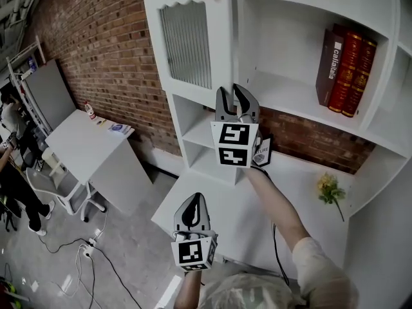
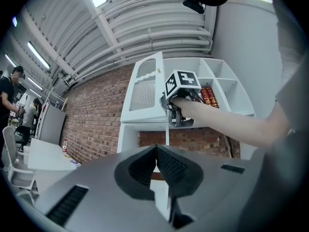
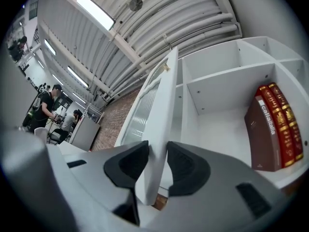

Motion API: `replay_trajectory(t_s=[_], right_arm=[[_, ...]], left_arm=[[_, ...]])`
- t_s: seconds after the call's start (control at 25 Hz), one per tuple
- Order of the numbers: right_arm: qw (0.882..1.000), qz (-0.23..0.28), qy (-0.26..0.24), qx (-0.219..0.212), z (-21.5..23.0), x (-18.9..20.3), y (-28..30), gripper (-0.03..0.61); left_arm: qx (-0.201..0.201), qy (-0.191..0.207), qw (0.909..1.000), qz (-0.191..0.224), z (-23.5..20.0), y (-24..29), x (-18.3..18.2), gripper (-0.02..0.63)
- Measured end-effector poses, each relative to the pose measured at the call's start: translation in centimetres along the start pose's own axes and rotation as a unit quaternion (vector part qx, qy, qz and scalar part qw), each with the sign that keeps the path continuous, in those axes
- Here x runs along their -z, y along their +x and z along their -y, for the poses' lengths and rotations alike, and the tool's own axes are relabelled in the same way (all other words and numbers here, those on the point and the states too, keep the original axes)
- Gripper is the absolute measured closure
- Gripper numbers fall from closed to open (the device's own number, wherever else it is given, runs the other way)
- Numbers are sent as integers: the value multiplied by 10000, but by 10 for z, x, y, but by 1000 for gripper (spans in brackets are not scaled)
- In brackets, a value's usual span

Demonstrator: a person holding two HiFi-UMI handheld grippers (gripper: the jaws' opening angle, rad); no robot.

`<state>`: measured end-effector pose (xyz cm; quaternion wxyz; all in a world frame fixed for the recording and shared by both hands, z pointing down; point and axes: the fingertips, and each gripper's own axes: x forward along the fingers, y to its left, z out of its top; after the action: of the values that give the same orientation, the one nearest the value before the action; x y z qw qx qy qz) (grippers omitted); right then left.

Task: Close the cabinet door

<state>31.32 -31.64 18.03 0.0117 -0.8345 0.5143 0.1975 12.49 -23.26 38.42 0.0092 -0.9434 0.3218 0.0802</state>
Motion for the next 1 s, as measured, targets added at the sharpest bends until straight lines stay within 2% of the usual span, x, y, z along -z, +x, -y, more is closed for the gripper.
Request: replay_trajectory(t_s=[0.16,0.28,1.0], right_arm=[[9998,1,-68,173,8,3,5,462],[9994,84,-229,260,11,6,8,462],[9995,-36,-220,242,34,20,31,462]], left_arm=[[-28,57,10000,73,-1,2,0,600],[-60,-138,9999,55,-5,3,4,600],[-120,-200,9997,4,5,15,9,600]])
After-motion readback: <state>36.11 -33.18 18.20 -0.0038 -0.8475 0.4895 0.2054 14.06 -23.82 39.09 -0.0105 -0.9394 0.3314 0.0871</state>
